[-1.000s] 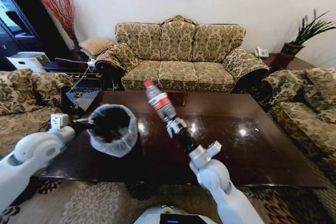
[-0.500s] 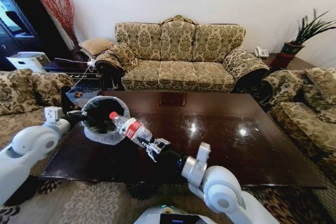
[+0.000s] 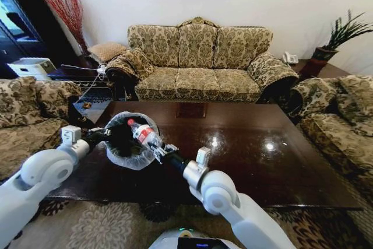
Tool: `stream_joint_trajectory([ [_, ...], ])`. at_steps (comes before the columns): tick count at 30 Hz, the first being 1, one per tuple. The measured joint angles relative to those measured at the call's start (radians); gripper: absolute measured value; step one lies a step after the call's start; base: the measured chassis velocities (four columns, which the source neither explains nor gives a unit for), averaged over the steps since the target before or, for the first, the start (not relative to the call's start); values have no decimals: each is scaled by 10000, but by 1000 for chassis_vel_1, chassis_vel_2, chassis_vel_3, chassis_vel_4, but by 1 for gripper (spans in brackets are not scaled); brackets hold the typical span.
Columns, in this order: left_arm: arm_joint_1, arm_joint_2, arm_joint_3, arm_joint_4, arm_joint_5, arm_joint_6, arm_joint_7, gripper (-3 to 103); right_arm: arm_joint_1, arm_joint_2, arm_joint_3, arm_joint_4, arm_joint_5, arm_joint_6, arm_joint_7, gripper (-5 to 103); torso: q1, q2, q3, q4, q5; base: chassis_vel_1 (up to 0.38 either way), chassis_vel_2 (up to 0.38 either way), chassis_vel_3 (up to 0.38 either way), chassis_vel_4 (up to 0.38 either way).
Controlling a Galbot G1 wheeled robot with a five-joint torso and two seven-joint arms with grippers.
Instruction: Move to the front of the table and place the trash on the table into the trash bin.
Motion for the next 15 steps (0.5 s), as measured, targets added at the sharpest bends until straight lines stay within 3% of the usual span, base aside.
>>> stream_joint_trajectory([
  [1, 0, 0, 0, 0, 0, 0, 0, 0, 0, 0, 0, 0, 0, 0, 0, 41, 0, 0, 0, 0, 0, 0, 0, 0, 0],
  [6, 36, -74, 17, -47, -31, 39, 32, 0, -13, 40, 46, -159, -234, 211, -333, 63, -1, 0, -1, 0, 0, 0, 0, 0, 0],
  [8, 30, -87, 21, -44, -44, 64, 39, 0, -82, 52, 147, -242, -316, 690, -797, 74, -1, 0, 0, 0, 0, 0, 0, 0, 0],
  [10, 30, -91, 17, -37, -66, 72, 35, 0, -130, 51, 205, -258, -356, 917, -986, 74, -1, 0, 0, 0, 1, 0, 0, 0, 0],
  [13, 38, -216, -234, -45, -674, 263, -320, 0, -504, 35, 835, -232, -1005, 2076, -1910, 90, -1, 0, 0, -1, 0, 0, 0, 0, 0],
  [15, 37, -340, -388, -98, -963, 329, -543, 0, -644, 21, 1070, -213, -1370, 2395, -2085, 95, -1, 0, -1, 0, 1, 0, 0, 0, 0],
])
